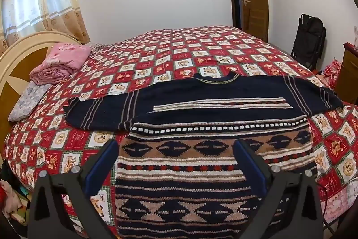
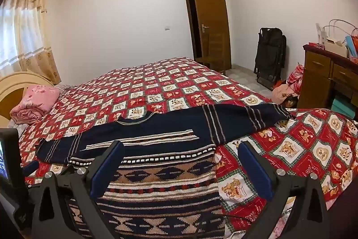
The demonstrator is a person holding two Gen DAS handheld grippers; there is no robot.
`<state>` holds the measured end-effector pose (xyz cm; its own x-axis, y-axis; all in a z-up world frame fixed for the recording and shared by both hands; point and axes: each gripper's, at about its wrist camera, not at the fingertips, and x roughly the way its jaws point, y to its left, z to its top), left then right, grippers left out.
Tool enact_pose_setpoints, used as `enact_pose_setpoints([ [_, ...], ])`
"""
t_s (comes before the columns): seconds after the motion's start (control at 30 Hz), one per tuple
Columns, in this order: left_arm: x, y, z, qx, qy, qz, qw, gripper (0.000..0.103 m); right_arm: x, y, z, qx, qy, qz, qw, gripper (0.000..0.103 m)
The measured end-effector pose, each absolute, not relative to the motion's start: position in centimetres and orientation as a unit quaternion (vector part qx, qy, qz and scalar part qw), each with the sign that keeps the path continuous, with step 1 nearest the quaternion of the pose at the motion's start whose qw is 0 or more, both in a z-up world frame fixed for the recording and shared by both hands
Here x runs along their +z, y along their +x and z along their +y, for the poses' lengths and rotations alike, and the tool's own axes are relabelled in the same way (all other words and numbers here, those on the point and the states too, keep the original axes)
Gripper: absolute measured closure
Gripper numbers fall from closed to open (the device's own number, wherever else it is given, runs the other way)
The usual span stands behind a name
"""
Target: Fold small clothes
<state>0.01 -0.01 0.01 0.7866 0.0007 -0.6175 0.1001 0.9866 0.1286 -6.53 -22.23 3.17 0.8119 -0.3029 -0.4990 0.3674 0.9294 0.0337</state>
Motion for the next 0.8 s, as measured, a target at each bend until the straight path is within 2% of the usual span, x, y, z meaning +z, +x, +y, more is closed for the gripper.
enact_pose_setpoints([
  [0.8,0.2,-0.5,-0.6,-0.027,0.069,0.323,0.944,0.000,1.7,-5.8,-21.2,-0.168,0.050,0.276,0.945,0.001],
])
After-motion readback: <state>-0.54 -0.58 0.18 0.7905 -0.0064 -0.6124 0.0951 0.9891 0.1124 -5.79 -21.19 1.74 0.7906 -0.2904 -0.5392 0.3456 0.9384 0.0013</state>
